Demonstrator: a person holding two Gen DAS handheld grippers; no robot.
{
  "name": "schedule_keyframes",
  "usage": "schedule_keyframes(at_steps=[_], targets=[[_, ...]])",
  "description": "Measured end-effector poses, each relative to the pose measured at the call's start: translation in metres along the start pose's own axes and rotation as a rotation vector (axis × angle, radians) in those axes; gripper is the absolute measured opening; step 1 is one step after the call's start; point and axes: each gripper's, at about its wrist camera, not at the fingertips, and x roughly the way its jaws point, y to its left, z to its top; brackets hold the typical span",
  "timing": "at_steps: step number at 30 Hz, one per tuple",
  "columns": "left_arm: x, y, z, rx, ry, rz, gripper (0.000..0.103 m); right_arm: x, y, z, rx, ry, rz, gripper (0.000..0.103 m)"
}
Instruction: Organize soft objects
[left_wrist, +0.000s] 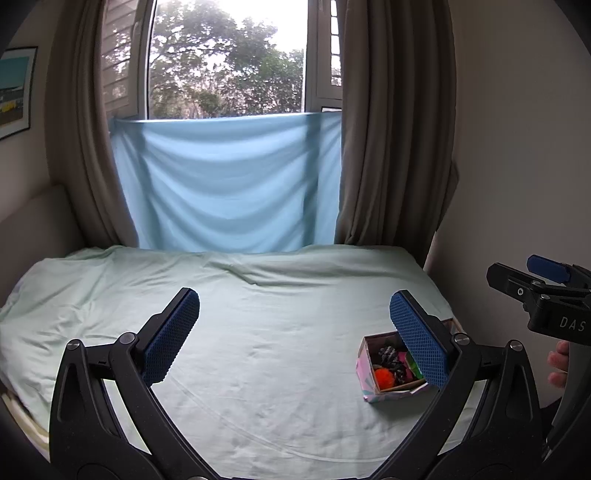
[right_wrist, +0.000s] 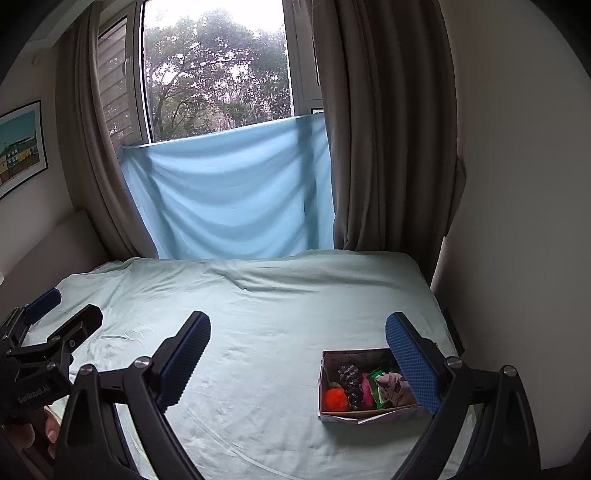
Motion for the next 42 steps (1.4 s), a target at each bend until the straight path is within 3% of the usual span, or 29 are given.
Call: schedule_keyframes(at_steps=[19, 42], targets=[[0.003, -0.006, 0.002, 0.009, 0.001, -0.001, 0.103, 0.004, -0.009, 0.006, 0.004, -0.002, -0.011, 0.095], [0.004, -0.014, -0.002, 0.049, -0.056, 0.002, 0.103, 0.012, -0.016, 0.01, 0.006, 0.002, -0.011, 0.095]])
